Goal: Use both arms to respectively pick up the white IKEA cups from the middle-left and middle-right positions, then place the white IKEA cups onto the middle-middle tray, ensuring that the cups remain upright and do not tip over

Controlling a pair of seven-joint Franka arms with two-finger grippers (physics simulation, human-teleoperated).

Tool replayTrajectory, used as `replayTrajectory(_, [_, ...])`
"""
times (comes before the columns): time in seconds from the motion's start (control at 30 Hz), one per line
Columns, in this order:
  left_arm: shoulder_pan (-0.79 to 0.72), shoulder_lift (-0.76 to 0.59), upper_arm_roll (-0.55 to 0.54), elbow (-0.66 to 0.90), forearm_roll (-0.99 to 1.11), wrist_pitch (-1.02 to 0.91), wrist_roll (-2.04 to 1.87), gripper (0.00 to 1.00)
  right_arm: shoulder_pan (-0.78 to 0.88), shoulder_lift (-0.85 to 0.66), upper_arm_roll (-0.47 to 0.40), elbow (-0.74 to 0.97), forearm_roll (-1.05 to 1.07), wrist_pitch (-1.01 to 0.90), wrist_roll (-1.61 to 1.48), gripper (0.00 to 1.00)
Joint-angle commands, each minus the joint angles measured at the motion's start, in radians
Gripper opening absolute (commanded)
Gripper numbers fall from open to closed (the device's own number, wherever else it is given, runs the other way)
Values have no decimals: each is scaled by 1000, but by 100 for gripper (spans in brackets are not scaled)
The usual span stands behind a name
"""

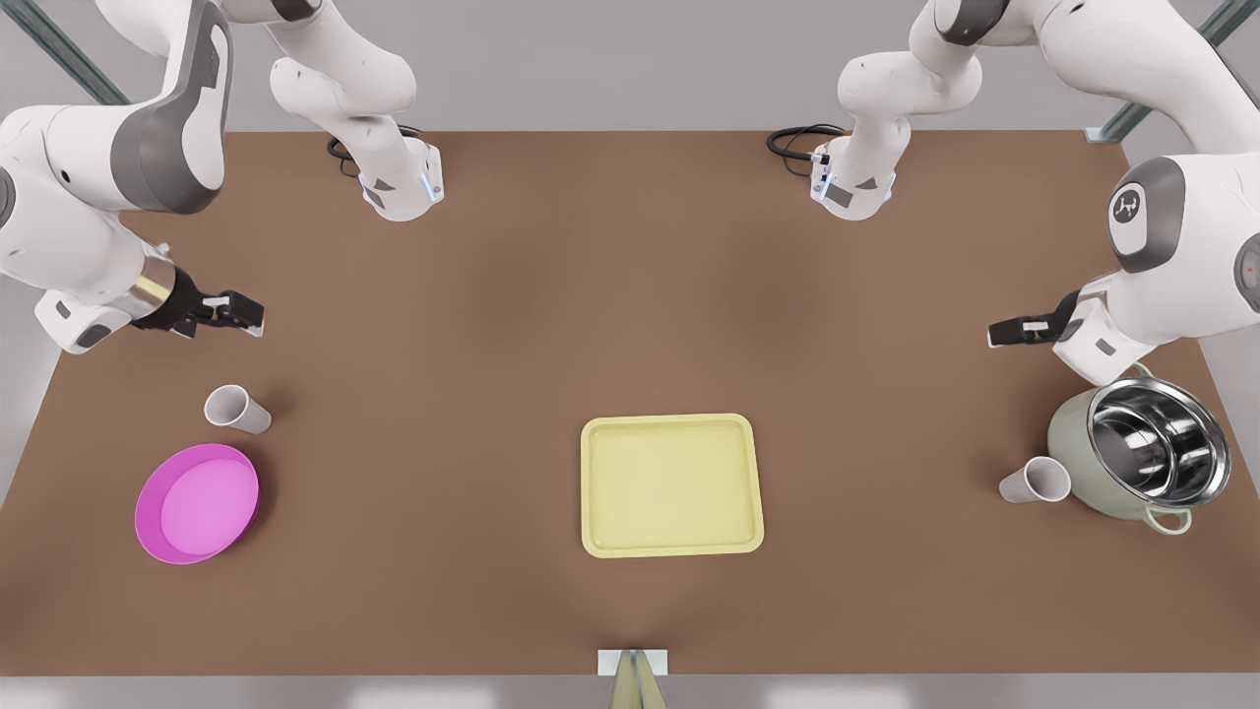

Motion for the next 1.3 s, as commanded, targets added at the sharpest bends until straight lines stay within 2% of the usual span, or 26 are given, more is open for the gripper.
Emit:
replayTrajectory(0.0, [0, 0, 0, 2, 0, 8, 18, 100, 0, -1, 0, -2, 1, 12, -5, 100])
replayTrajectory(0.1, [8, 84, 5, 48, 4, 18, 12, 100, 0, 11, -2, -4, -26, 33, -24, 100])
replayTrajectory(0.23, [12, 356, 90, 193, 3, 277, 20, 100, -132, 191, -3, 6, -27, 182, -269, 100])
replayTrajectory(0.3, [40, 420, 98, 190, 3, 393, 21, 100, -170, 244, -5, 4, -27, 282, -404, 100])
replayTrajectory(0.4, [84, 456, 100, 181, 4, 463, 20, 100, -228, 252, -5, -51, -19, 372, -533, 100])
replayTrajectory(0.53, [103, 505, 101, 138, 33, 544, 16, 100, -282, 129, -5, -332, -16, 589, -582, 100])
replayTrajectory(0.77, [112, 557, 101, 91, 35, 627, 18, 100, -333, 264, -8, -341, -17, 678, -584, 100])
replayTrajectory(1.0, [124, 585, 101, 40, 44, 627, 15, 100, -384, 289, -17, -367, -27, 710, -611, 100])
replayTrajectory(1.07, [124, 585, 101, 40, 44, 627, 10, 72, -388, 315, -17, -367, -25, 711, -611, 100])
replayTrajectory(1.2, [124, 583, 101, 42, 46, 627, 12, 66, -393, 350, -19, -369, -17, 734, -605, 100])
replayTrajectory(1.27, [124, 583, 101, 42, 44, 627, 10, 42, -393, 355, -19, -376, -17, 734, -605, 100])
